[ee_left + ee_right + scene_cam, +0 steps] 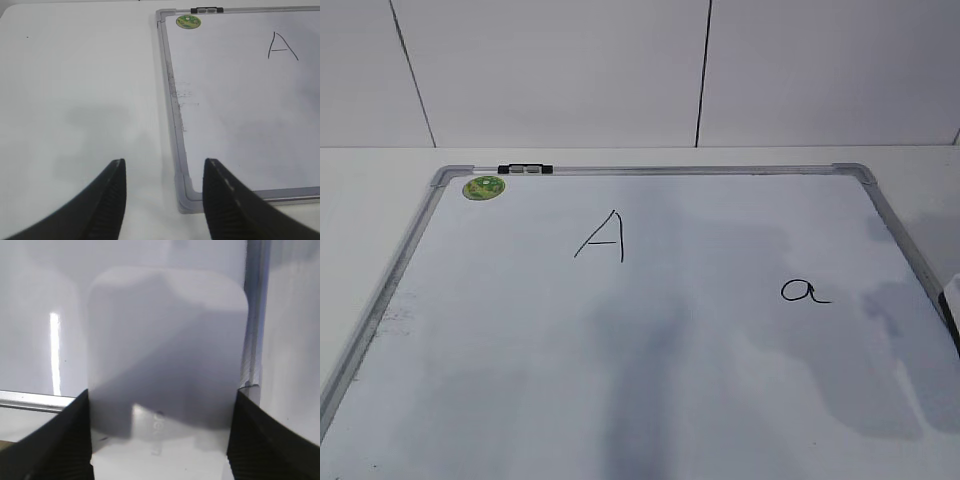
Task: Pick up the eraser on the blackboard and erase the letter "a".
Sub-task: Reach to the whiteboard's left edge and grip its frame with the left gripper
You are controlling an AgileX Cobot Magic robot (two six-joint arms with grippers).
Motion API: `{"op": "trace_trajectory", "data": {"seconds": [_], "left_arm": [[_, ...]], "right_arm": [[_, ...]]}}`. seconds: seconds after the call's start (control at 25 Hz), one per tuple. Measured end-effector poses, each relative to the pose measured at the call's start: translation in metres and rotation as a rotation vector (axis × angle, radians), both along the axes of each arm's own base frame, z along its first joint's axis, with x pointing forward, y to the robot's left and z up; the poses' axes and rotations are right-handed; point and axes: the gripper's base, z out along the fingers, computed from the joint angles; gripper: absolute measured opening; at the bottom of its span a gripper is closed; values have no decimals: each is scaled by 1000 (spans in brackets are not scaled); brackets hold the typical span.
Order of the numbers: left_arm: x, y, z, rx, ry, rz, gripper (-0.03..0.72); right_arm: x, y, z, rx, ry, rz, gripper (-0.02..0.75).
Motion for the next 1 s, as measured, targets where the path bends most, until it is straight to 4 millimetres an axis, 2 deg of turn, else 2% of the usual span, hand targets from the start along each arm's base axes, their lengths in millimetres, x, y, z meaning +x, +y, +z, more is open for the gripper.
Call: {"op": "trace_trajectory", "data": {"seconds": [1.0], "left_arm": [[1, -9, 5, -104, -39, -59, 353]], "right_arm": [[-2, 0, -1, 5, 17, 2, 561]]}}
